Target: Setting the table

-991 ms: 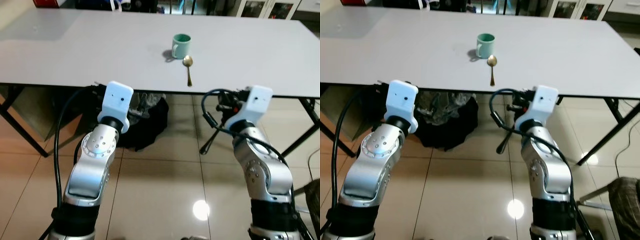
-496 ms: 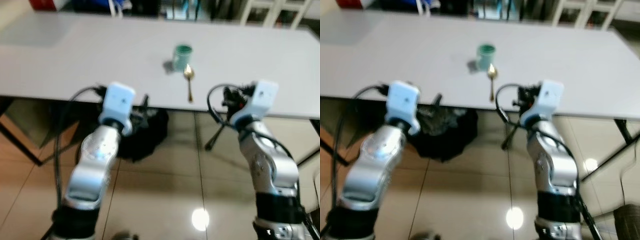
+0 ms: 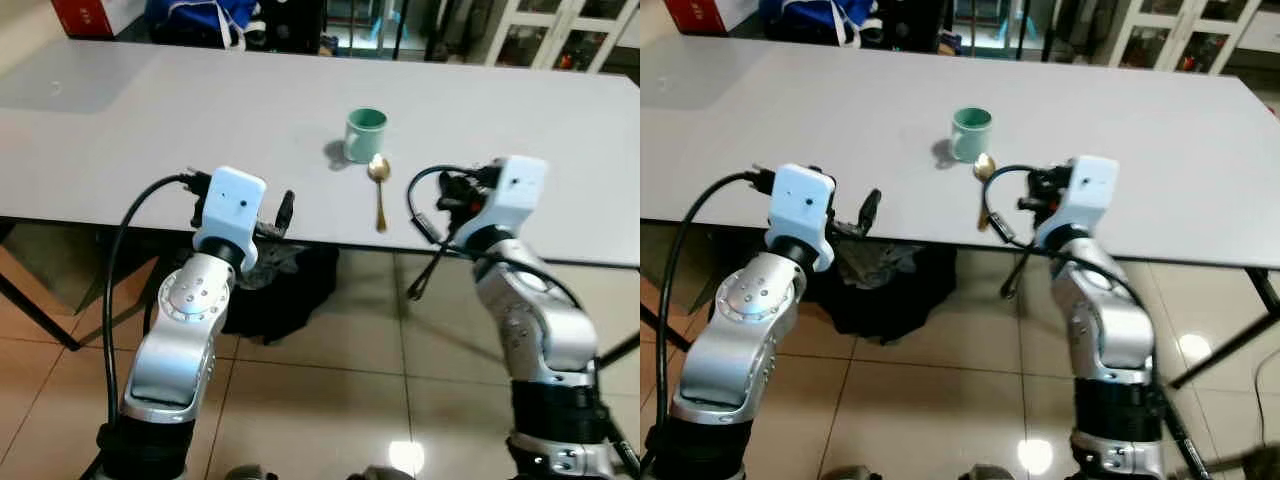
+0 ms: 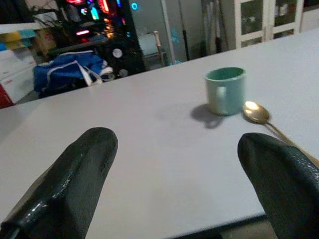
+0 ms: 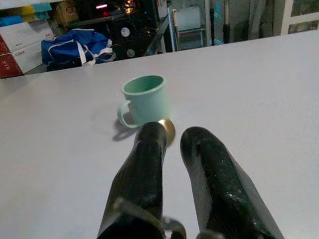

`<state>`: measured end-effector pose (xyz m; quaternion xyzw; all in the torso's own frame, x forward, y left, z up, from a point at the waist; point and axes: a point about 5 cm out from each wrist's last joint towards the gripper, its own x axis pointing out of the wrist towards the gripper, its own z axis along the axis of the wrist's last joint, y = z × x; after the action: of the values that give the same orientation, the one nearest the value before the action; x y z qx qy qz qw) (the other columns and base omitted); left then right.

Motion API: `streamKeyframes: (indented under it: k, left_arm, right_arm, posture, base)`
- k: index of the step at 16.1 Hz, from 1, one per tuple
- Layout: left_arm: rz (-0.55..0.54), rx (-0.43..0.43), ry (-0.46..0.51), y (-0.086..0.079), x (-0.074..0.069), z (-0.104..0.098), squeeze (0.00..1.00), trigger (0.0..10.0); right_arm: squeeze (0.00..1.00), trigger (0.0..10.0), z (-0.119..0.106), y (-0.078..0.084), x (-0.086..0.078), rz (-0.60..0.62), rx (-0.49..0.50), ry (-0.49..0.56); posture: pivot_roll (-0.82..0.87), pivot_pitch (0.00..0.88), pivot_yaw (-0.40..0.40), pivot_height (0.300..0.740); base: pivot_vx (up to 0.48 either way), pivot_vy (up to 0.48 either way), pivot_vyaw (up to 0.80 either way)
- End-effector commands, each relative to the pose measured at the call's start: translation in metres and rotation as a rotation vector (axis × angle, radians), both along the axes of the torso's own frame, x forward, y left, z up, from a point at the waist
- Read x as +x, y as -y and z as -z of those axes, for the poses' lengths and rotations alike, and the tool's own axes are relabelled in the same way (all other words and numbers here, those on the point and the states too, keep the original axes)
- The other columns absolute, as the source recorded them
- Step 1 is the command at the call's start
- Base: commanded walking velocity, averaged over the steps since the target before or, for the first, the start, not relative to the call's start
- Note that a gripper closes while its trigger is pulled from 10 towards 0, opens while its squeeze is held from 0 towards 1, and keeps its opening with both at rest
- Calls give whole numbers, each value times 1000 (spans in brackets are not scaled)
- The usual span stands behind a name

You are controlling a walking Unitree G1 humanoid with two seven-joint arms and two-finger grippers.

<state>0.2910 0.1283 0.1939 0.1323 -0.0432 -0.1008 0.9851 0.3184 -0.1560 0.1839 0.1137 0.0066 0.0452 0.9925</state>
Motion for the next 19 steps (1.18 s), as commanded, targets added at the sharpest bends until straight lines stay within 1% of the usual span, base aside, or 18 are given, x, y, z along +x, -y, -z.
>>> streamKeyframes:
  k: [1,7,10,11,14,16,19]
  left_arm:
    - [-21,4,-1,-7,-1,-2,0,10000]
    - [-7,8,-4,-6,-3,-1,0,10000]
    - [-3,12,-2,-7,-4,-1,0,10000]
    - [-19,21,-2,-8,-4,-1,0,10000]
    - [-28,25,7,-11,-5,-1,0,10000]
    - [-32,8,5,-11,-5,-1,0,10000]
    - [-32,8,5,-11,-5,-1,0,10000]
  right_arm:
    - [0,10000,-4,-7,2,-24,9,7]
    - [0,10000,-6,3,5,1,-14,15]
    - [0,10000,-2,6,4,5,-40,-17]
    - [0,10000,-2,7,3,10,-43,-19]
    - [0,10000,-5,10,0,11,-43,-12]
    - [0,10000,-8,10,-3,10,-33,-3]
    - [0,10000,-8,10,-3,10,-33,-3]
  posture:
    - [-24,109,-25,740]
    - [-19,93,-21,740]
    - [-16,85,-23,740]
    - [-16,83,-23,740]
    - [-12,81,-27,740]
    - [-11,80,-25,740]
    - [-11,80,-25,740]
  base:
    - [424,0,0]
    - [423,0,0]
    - [414,0,0]
    - [277,0,0]
    - [0,0,0]
    - [0,0,0]
    - [0,0,0]
